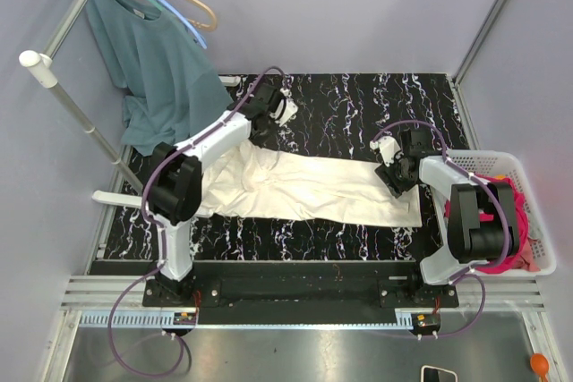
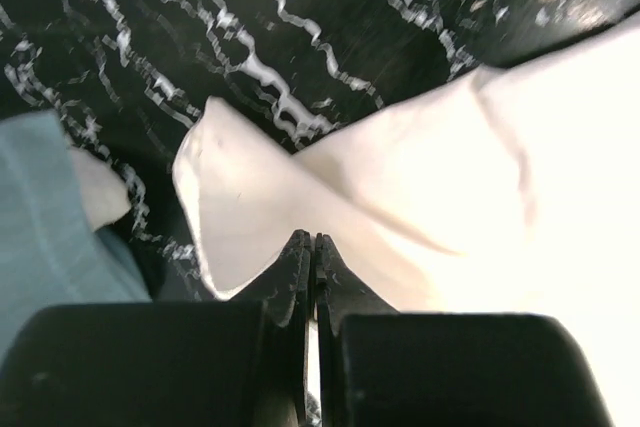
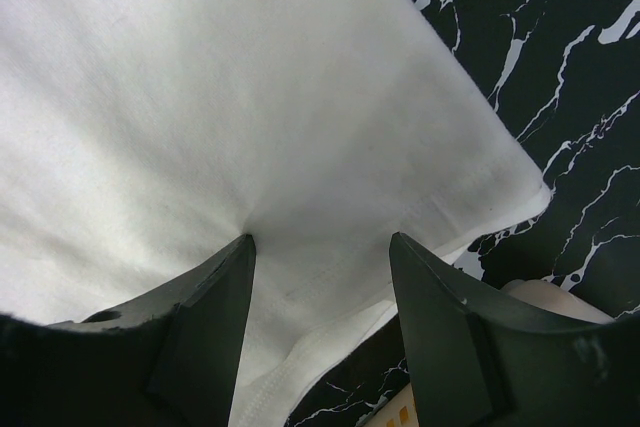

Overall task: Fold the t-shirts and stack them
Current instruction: Fold the tshirt

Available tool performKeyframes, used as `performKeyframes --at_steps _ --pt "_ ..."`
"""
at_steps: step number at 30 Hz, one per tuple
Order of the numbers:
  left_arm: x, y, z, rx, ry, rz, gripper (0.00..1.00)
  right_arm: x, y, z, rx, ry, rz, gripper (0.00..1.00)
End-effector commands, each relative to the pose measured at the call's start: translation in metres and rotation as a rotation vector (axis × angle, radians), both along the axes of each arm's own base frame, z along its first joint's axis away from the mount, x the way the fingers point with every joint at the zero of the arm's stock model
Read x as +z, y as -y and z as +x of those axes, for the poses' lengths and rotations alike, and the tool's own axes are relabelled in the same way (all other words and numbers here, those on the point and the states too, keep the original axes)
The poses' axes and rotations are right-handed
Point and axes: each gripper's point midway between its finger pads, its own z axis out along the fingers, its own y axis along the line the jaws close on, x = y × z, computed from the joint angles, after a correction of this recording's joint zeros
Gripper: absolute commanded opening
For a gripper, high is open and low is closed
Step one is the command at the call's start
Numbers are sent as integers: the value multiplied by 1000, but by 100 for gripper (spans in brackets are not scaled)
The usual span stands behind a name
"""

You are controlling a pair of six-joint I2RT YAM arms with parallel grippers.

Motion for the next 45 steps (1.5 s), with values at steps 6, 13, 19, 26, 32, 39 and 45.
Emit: performKeyframes --at_steps 6,13,19,26,32,39,45 --pt "19 -50 -10 46 78 127 0 -34 9 -41 13 -141 -53 64" --pt "19 -79 -31 57 90 195 0 -35 10 -41 17 -138 -56 64" --pt "9 -102 -44 73 85 271 0 -31 13 -40 7 -127 -77 64" --pt "-4 -127 -52 89 108 373 13 -26 16 -40 3 -112 -90 66" --pt "-3 -132 -52 100 130 389 54 -24 16 -40 -1 -112 -91 66" --pt "26 -122 -36 107 233 307 69 -18 16 -38 -5 -103 -88 67" --pt "36 -94 -32 36 231 153 80 1 9 -32 -22 -72 -46 68"
